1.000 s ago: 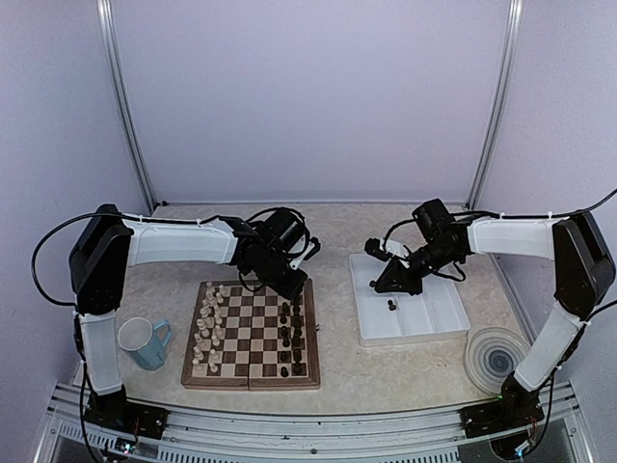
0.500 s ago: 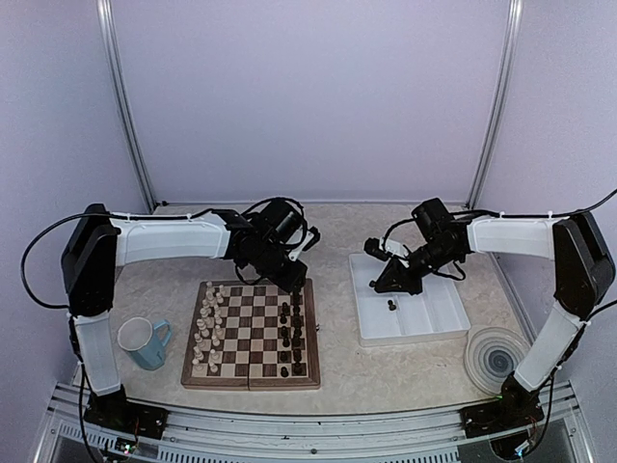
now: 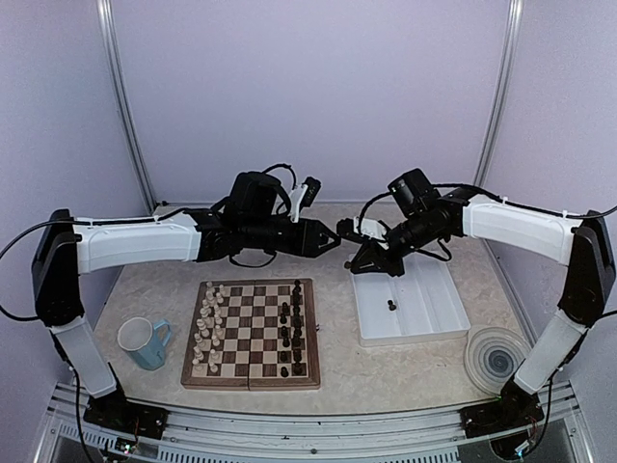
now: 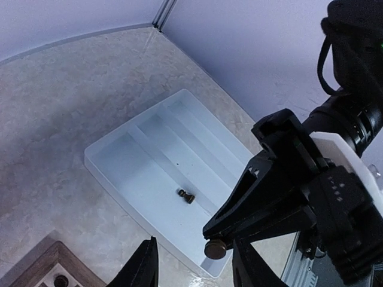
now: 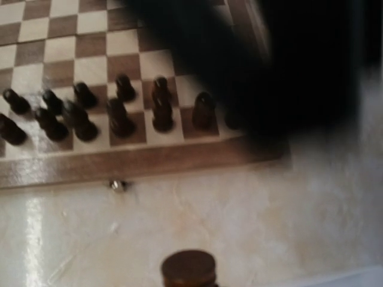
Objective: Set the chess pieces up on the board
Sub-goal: Pass from the right arm to the left
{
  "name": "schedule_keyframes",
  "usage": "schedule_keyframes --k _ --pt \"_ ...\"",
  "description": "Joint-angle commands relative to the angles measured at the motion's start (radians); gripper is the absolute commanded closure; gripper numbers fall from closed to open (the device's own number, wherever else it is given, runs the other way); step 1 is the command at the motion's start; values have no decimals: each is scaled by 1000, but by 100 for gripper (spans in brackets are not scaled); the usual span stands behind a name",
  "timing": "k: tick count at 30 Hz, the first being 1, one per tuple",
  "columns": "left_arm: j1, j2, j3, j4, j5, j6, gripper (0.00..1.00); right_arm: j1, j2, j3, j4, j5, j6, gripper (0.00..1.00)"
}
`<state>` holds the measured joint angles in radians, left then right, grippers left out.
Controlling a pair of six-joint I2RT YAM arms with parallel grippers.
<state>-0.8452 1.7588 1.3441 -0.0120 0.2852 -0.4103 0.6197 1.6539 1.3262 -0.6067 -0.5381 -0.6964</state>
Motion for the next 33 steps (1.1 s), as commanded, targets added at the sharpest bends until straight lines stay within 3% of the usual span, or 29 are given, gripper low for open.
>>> schedule_keyframes --k 1,11,18,29,33 --pt "-12 34 -9 112 103 -85 58 47 -25 36 -54 72 -17 91" --pt "-22 60 -36 98 148 -89 69 62 -13 86 -57 102 3 91" --pt "-26 68 -45 113 173 -97 67 62 -20 93 -57 105 9 91" --pt "-33 93 -30 126 203 -96 81 68 -37 82 -53 105 11 90" --pt "-32 93 -35 145 211 -82 84 69 -57 68 -54 104 9 81"
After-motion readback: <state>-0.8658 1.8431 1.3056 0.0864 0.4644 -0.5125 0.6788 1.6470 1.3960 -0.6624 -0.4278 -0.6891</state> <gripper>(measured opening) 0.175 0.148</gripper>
